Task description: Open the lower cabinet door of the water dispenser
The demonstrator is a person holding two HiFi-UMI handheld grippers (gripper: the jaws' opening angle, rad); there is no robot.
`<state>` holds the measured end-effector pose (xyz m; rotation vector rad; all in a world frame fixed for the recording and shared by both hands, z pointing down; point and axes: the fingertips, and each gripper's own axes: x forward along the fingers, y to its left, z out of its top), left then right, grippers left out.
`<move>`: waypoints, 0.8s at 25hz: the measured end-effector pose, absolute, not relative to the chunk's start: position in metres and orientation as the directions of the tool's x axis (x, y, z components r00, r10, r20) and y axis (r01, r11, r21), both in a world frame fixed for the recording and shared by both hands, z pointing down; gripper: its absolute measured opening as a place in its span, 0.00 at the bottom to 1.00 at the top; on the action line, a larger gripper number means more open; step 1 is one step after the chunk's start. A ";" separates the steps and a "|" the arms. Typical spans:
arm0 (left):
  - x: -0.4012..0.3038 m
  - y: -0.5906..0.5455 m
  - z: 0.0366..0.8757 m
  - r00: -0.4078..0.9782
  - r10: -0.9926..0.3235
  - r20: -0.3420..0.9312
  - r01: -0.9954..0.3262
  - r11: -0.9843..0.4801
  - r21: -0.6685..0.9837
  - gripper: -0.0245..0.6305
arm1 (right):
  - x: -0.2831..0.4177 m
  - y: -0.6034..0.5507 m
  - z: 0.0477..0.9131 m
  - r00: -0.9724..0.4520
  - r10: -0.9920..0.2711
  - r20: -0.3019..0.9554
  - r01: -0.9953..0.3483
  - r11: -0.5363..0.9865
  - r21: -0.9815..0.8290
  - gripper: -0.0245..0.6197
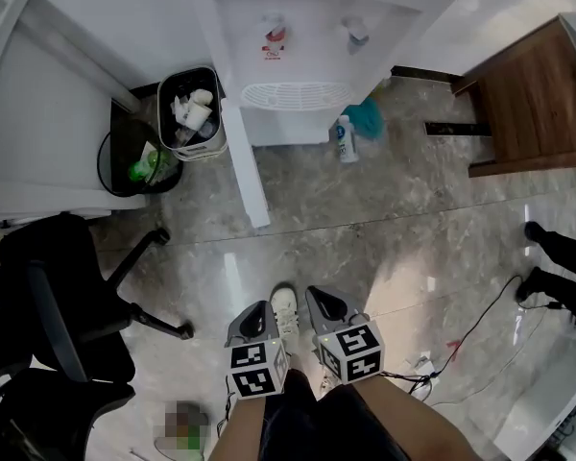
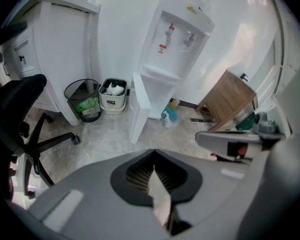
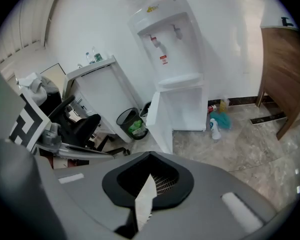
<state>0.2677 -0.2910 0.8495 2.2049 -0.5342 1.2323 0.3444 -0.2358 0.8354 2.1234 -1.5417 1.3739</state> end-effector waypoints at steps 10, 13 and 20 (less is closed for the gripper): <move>0.265 -0.280 0.842 0.507 -0.075 0.859 -0.547 -0.798 0.253 0.05 | 0.339 -0.221 0.831 0.054 -0.656 0.753 -0.807 -0.472 -0.354 0.02; 0.268 -0.280 0.842 0.509 -0.077 0.857 -0.541 -0.803 0.250 0.05 | 0.340 -0.221 0.831 0.057 -0.659 0.750 -0.806 -0.474 -0.356 0.02; 0.271 -0.280 0.840 0.515 -0.082 0.853 -0.534 -0.809 0.245 0.05 | 0.340 -0.226 0.829 0.064 -0.665 0.744 -0.812 -0.468 -0.348 0.02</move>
